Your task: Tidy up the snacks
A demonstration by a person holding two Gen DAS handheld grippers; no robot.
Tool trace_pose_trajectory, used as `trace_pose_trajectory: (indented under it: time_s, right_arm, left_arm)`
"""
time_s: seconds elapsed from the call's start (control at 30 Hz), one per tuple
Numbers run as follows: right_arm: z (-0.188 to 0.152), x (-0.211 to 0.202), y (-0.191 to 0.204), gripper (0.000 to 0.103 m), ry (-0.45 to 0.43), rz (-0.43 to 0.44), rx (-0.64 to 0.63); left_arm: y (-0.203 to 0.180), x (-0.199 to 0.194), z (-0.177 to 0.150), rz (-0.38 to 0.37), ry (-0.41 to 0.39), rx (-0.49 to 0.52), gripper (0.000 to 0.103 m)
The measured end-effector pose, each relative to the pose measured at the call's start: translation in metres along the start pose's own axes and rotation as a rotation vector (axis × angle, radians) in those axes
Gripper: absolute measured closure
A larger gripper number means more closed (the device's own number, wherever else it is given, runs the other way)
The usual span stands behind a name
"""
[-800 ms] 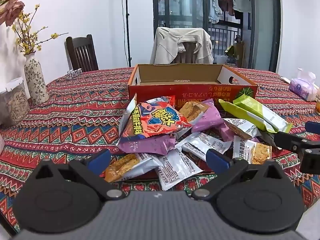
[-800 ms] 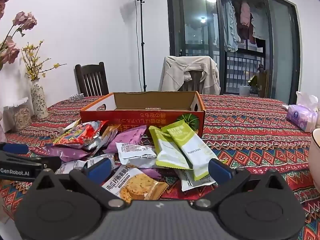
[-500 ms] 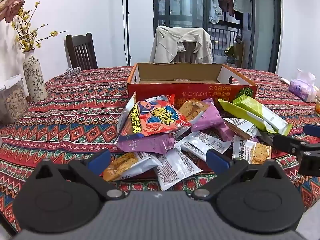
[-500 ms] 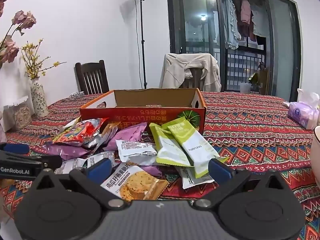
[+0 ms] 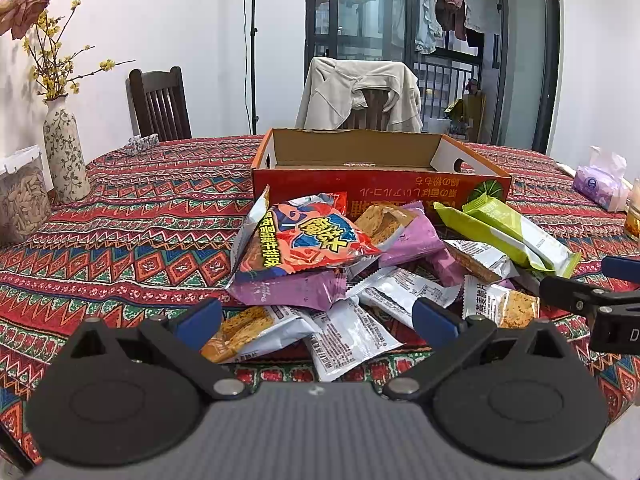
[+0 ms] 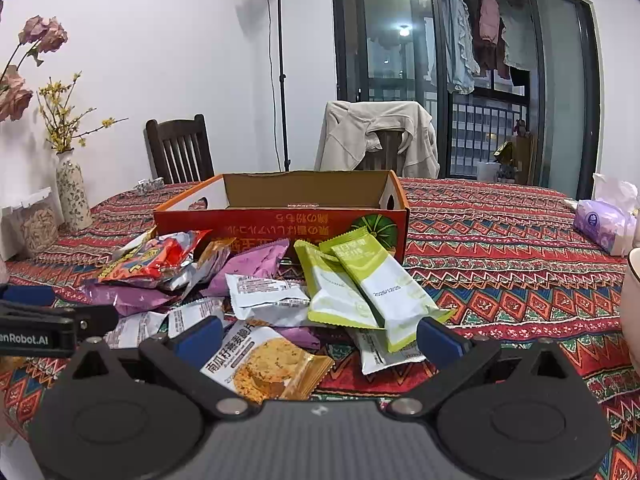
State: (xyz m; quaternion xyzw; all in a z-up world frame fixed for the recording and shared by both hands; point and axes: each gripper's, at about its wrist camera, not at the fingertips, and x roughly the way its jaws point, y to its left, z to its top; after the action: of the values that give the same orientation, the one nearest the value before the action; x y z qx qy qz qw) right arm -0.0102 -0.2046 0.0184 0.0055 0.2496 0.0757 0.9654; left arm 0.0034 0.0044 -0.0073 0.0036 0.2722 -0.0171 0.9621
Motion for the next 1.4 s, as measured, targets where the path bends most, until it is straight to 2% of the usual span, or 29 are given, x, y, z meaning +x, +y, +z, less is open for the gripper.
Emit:
trace_pose_trajectory:
  time_s: [1.4]
  right_arm:
    - [-0.0019,-0.0017,0.0050,0.000,0.003,0.001,-0.014]
  left_arm:
    - [0.0006,-0.0062,-0.0034,-0.016,-0.025,-0.010,0.000]
